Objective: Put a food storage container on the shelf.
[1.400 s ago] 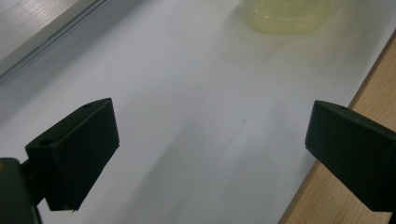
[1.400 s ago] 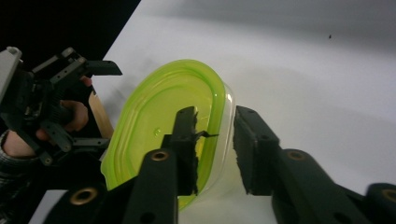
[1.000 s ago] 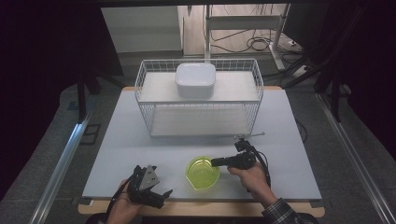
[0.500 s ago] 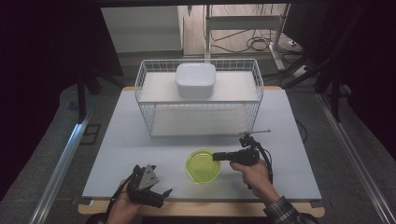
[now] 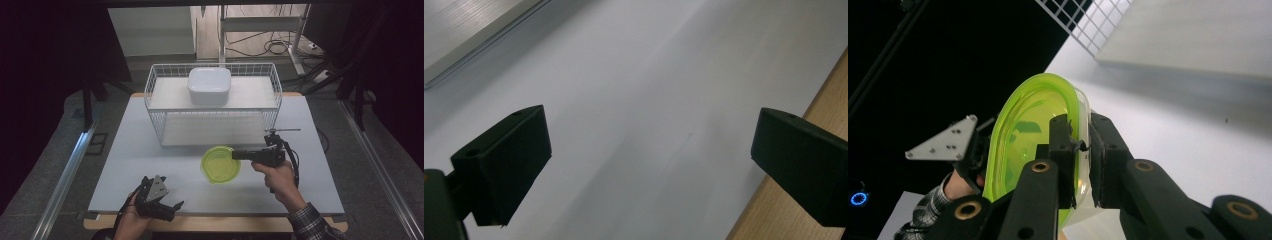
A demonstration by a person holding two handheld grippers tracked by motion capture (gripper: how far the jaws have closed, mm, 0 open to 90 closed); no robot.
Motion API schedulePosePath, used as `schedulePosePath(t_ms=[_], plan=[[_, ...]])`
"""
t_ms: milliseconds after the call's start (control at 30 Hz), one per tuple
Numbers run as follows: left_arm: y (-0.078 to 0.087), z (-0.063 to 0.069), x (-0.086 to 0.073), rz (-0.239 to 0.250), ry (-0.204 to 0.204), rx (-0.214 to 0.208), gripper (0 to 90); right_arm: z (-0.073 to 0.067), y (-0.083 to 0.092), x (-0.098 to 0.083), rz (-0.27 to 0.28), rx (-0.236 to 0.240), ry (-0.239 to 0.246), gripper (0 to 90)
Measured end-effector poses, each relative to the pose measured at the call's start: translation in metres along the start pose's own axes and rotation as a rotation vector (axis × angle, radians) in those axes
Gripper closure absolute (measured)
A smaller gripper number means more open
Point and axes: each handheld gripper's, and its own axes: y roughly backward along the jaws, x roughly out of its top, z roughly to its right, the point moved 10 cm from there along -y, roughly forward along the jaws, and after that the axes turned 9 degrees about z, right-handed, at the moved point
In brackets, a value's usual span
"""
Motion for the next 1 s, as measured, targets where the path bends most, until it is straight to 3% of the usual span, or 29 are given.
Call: schedulePosePath(t_ms=[1000], plan=[[0.0,0.0,0.0,0.003,-0.01,-0.003,2.6,-0.052,0.009,0.094,0.116,0.026,0.073,81.7]])
